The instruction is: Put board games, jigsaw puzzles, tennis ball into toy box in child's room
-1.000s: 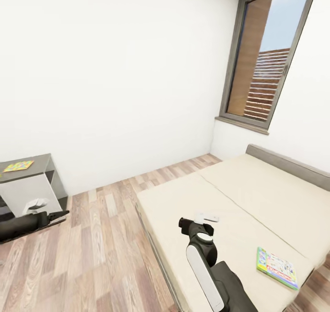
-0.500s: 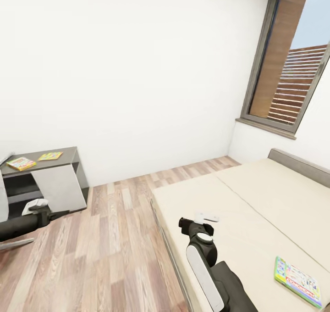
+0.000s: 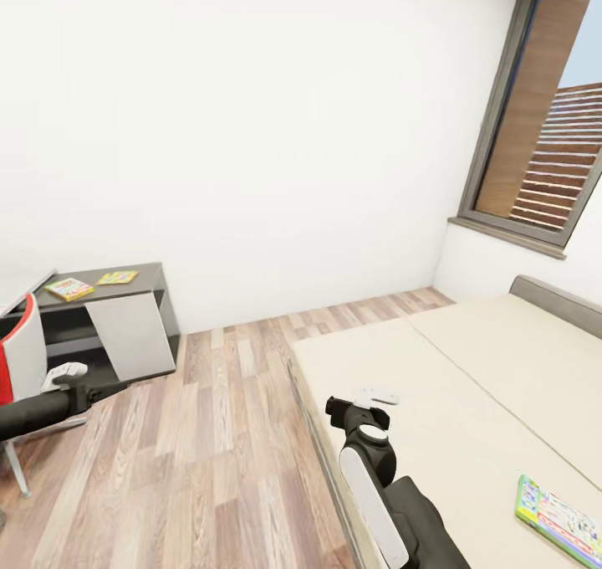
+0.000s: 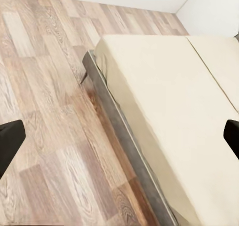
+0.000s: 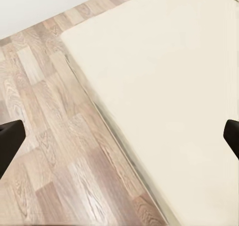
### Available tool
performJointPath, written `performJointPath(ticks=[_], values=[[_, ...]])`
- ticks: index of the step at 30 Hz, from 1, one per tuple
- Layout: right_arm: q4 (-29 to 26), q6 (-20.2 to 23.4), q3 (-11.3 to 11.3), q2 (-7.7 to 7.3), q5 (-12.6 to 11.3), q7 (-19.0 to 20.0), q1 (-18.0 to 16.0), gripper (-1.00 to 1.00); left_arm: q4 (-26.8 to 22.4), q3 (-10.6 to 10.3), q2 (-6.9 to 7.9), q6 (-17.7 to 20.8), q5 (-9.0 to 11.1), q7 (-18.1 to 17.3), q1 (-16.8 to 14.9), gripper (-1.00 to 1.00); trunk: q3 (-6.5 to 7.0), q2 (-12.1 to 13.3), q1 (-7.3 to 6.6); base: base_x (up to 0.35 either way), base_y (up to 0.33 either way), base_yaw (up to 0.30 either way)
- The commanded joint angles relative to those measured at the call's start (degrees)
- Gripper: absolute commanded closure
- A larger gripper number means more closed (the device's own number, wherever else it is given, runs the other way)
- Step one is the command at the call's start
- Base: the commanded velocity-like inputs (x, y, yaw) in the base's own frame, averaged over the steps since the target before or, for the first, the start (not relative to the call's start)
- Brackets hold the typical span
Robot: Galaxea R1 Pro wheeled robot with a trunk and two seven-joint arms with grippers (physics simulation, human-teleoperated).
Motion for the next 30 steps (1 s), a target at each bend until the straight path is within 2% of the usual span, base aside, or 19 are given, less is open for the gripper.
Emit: performJointPath(ticks=[1, 30], values=[[-0.08, 0.22, 0.07, -0.02, -0.41, -0.48, -0.07, -1.00, -0.03, 0.14, -0.03, 0.41, -0.53, -0.54, -0.10, -1.00, -0.14, -0.13, 0.04, -0.003, 0.000, 0.267], [-0.08, 0.26, 0.07, -0.01, -0.42, -0.43, -0.07, -1.00, -0.03, 0.14, -0.03, 0.41, -0.53, -0.58, -0.10, -1.00, -0.14, -0.13, 0.04, -0.038, -0.021, 0.288]])
